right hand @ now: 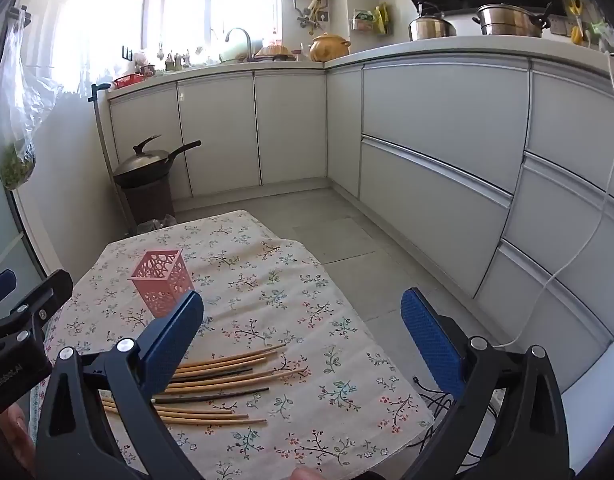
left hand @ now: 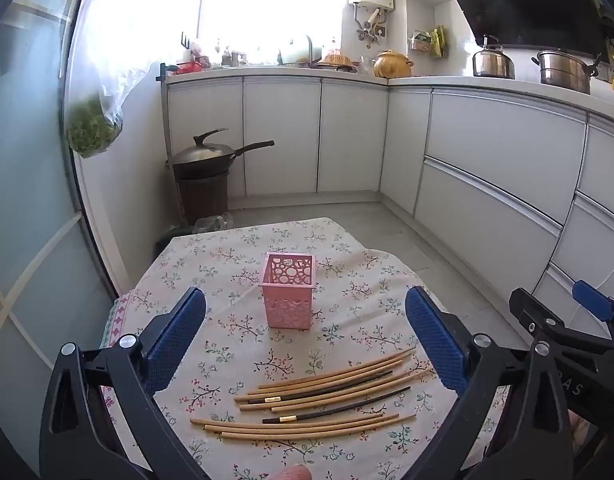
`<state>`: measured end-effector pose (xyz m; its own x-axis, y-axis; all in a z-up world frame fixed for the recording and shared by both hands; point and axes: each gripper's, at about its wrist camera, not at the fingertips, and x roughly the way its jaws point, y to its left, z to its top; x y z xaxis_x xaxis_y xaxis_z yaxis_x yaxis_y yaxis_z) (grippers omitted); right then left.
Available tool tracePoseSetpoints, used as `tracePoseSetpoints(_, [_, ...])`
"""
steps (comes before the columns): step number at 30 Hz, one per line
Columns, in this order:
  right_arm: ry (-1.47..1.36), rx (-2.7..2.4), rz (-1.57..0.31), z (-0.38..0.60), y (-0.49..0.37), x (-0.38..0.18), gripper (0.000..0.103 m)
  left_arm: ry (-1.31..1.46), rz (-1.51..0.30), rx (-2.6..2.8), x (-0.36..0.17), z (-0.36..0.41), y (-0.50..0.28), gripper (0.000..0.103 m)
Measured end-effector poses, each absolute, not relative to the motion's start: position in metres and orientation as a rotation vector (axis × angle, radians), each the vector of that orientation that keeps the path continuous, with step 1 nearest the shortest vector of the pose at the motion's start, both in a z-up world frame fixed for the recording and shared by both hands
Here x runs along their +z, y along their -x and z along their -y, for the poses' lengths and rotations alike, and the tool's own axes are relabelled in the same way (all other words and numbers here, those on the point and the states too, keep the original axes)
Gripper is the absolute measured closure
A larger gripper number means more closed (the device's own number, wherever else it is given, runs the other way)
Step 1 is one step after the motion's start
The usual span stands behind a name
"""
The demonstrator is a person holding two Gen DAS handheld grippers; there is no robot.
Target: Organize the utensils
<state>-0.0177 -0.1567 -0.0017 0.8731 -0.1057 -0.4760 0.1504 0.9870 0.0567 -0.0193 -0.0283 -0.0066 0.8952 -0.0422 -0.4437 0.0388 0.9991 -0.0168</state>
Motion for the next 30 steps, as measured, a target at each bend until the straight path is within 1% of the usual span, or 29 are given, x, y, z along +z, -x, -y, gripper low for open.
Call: tracePoseSetpoints(30, [-0.111, -0.141, -0.516, 0.1564, 0.0168, -0.0032, 0.007, 0.001, -0.462, -0.030, -0.0105, 0.0259, 0.0168, 0.007])
